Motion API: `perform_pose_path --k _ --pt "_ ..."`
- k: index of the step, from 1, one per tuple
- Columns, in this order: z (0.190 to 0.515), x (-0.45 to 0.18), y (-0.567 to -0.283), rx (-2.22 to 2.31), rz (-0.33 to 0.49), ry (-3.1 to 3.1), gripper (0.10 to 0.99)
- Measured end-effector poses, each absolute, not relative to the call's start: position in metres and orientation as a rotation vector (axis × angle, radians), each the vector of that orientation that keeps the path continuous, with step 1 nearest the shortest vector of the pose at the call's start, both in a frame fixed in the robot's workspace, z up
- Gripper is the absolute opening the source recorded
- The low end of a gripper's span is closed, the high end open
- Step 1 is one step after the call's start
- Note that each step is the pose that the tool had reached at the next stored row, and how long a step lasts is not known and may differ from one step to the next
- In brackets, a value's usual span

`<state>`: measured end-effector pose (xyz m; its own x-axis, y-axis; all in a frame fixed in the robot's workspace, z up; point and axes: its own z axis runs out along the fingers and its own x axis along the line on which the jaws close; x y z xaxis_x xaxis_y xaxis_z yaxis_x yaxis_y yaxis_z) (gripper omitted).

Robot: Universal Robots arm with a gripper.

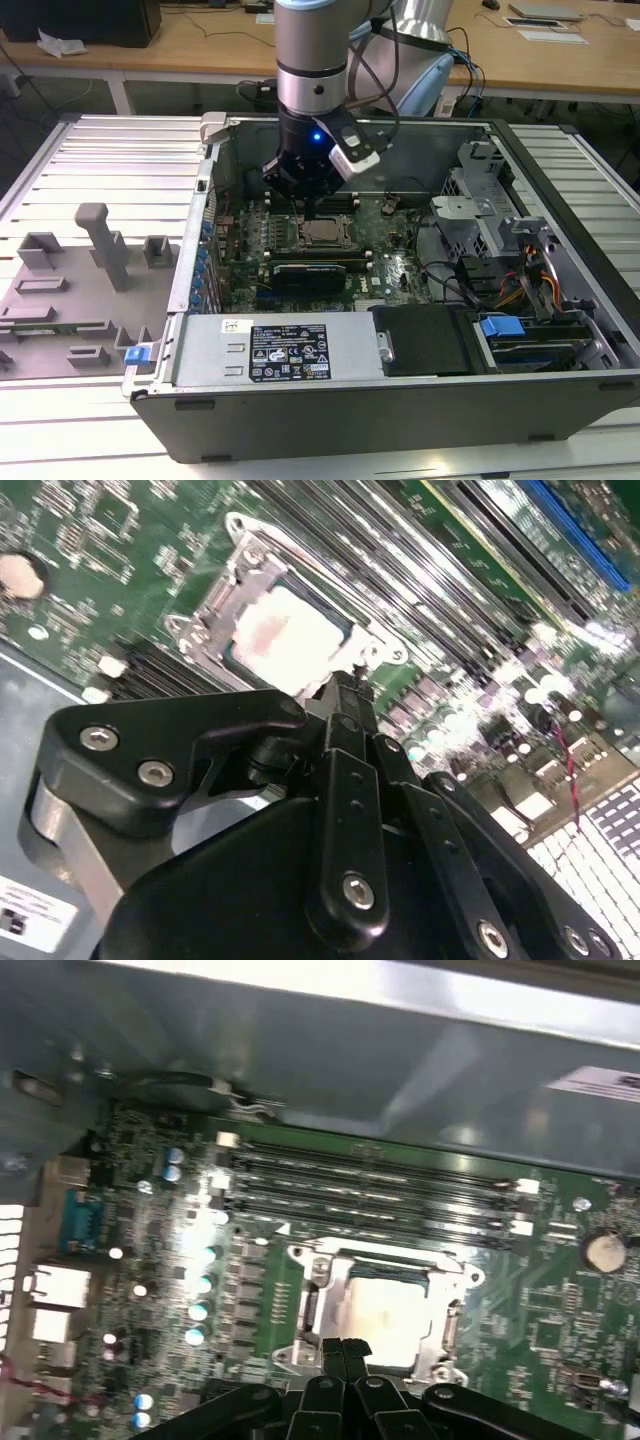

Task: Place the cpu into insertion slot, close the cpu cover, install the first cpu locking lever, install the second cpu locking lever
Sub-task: 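Install the first cpu locking lever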

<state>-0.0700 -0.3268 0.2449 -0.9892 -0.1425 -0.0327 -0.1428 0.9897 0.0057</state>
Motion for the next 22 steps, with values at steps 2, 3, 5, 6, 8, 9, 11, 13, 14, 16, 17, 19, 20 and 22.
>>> perform_pose_path --k 2,3,5,6,8,9,11,13,14,16,17,19,20,22 --pt "0.245 -0.075 -0.327 -0.222 0.012 3.101 0.106" --pt "0.245 -0.078 -0.327 -0.222 0.012 3.101 0.106" --pt "0.245 -0.085 -0.327 -0.222 0.012 3.101 0.106" --pt "0.245 -0.088 -0.327 -0.222 0.012 3.101 0.106" --pt "0.245 -0.093 -0.327 -0.222 0.012 3.101 0.106" --pt "0.245 -0.095 -0.327 -0.222 0.012 3.101 0.106" --pt "0.245 -0.097 -0.327 -0.222 0.012 3.102 0.106" --pt "0.249 -0.097 -0.327 -0.221 0.012 3.101 0.106" --pt "0.251 -0.097 -0.327 -0.22 0.012 3.101 0.106" --pt "0.255 -0.097 -0.327 -0.219 0.012 3.101 0.106" --pt "0.256 -0.097 -0.327 -0.219 0.012 3.101 0.106" --pt "0.256 -0.097 -0.327 -0.219 0.039 3.1 0.106" --pt "0.256 -0.098 -0.327 -0.218 0.055 3.099 0.106" --pt "0.256 -0.099 -0.327 -0.218 0.087 3.097 0.106"
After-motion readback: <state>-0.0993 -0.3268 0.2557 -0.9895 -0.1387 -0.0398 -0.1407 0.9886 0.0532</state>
